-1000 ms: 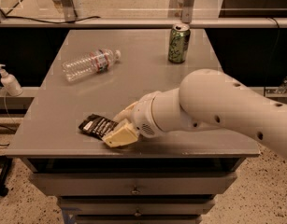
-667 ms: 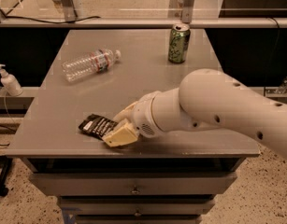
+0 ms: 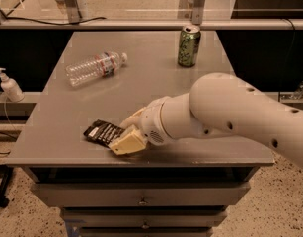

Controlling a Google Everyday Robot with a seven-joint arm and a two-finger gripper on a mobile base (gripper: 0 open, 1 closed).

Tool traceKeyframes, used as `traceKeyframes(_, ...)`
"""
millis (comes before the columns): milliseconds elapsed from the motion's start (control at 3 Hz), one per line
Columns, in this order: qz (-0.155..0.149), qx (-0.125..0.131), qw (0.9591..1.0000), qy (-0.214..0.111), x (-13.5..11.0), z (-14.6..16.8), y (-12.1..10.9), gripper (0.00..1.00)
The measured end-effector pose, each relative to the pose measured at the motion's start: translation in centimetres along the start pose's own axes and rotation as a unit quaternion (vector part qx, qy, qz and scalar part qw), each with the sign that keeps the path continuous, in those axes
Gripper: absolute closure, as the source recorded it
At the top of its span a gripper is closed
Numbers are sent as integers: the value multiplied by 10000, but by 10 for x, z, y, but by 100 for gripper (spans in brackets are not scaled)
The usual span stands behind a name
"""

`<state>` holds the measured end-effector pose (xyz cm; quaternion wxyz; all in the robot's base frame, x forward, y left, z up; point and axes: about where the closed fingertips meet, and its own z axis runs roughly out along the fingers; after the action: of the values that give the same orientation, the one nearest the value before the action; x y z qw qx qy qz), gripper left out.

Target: Move rxbar chocolate near water bottle

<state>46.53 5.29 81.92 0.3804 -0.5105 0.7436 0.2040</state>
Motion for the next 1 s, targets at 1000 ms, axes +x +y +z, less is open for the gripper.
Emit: traceKeyframes(1000, -134, 488, 9981, -362, -42, -61, -44, 100)
